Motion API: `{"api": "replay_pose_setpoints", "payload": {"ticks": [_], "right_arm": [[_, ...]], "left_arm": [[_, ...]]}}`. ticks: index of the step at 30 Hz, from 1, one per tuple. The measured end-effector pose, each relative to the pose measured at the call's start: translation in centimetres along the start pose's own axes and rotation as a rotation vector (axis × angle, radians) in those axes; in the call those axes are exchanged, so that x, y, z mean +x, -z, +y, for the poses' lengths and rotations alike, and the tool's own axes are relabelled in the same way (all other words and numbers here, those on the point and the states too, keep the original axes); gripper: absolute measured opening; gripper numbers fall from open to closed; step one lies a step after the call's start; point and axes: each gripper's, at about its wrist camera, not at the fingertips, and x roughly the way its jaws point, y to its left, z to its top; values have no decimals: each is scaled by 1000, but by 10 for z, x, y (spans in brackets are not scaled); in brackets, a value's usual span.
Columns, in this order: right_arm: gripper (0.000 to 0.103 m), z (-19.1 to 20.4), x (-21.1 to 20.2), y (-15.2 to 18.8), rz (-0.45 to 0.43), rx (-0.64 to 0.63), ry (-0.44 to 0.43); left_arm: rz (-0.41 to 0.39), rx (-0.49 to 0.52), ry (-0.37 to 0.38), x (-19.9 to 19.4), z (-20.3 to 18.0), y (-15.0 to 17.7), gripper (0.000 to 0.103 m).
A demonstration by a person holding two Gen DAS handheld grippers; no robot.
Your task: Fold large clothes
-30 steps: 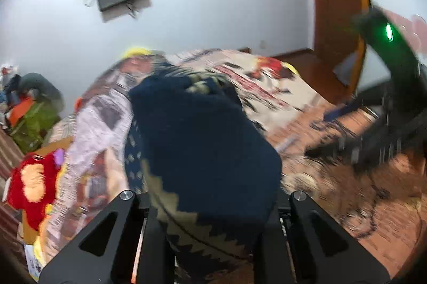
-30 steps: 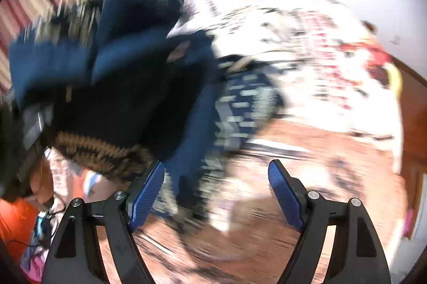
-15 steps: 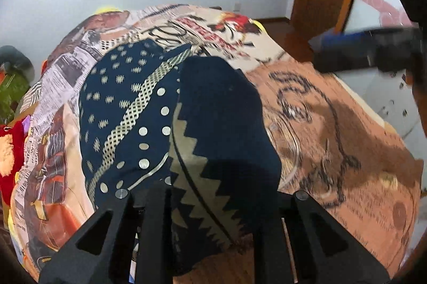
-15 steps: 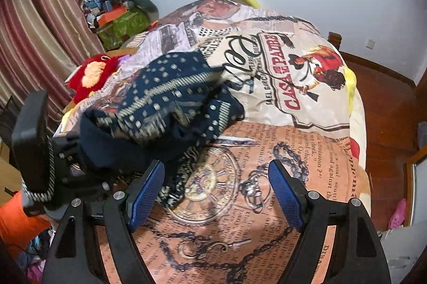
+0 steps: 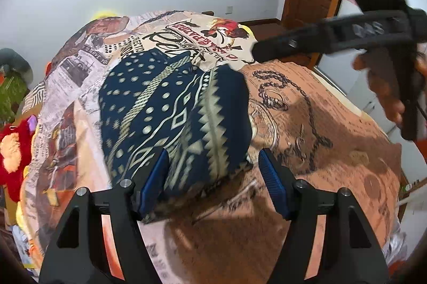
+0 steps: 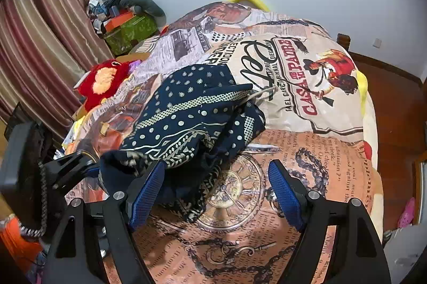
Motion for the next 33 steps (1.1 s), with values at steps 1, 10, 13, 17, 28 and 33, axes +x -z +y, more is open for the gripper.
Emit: {"api": "replay_pose_setpoints", "payload": {"ticks": [1,10,13,17,28,33], "right_arm": [[79,2,1,-3,1,8,-15],[79,33,46,-28,78,12,-88],[79,36,65,-18,138,-2,-80],[79,28,86,14,216,-23,-47],[80,-18,91,37,256,93,-58],[81,-28,78,10,186,153,-92]], "left_arm": [[0,-9,-1,-5,3,1,69],[-15,-125,-167,-47,73,18,69],[-17,-165,-194,-48,97,24,69],[4,-242,-199,-36,126,31,70],[26,-292,-90,10,158,16,70],[50,-370,48,39,170,0,74]]}}
